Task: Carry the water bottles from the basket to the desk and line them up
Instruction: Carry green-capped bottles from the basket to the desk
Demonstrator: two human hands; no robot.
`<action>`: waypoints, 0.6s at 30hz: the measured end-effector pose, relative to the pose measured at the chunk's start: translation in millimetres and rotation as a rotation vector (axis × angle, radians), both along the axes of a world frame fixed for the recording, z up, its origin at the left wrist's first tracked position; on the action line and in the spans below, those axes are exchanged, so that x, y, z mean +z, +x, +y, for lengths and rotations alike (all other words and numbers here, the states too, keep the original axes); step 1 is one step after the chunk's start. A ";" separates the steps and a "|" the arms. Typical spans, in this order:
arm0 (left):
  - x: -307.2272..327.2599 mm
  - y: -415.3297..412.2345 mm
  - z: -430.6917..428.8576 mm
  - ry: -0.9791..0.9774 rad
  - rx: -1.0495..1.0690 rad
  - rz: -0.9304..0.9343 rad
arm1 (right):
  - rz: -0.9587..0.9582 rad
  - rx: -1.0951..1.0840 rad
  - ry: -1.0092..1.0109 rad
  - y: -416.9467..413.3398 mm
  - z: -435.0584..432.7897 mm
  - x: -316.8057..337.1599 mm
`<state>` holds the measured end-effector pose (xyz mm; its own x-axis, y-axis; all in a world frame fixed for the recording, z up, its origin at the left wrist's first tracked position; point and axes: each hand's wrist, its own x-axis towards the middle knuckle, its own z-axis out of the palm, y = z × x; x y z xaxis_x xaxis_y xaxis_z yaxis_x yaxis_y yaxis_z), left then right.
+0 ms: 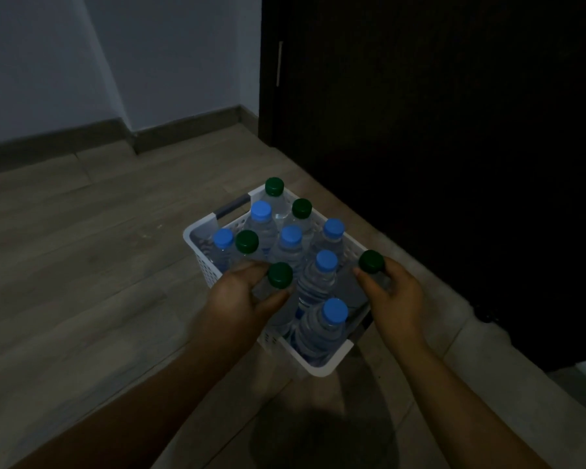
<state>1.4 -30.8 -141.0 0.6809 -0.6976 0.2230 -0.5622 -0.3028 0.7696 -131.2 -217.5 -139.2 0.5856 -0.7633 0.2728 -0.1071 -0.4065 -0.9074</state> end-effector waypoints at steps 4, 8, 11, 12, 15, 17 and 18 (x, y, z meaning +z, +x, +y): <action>10.0 -6.9 -2.0 -0.083 -0.019 0.002 | -0.083 -0.021 -0.010 -1.0 -1.6 11.0; 35.4 -10.1 -4.0 -0.204 0.017 0.045 | -0.117 -0.047 -0.072 -2.5 -2.2 33.9; 65.0 -13.0 -4.2 -0.270 0.037 0.062 | -0.178 -0.058 -0.093 -1.7 0.6 57.7; 76.6 -14.2 -5.3 -0.302 0.042 0.049 | -0.199 -0.052 -0.096 -1.2 1.5 67.6; 112.0 -14.3 -10.0 -0.392 0.057 0.036 | -0.266 -0.024 -0.114 2.0 5.0 103.7; 135.3 -11.7 -13.2 -0.414 0.063 0.036 | -0.292 -0.012 -0.128 4.8 6.7 131.1; 147.0 -9.9 -14.2 -0.422 0.065 0.032 | -0.297 -0.002 -0.137 6.4 6.9 144.8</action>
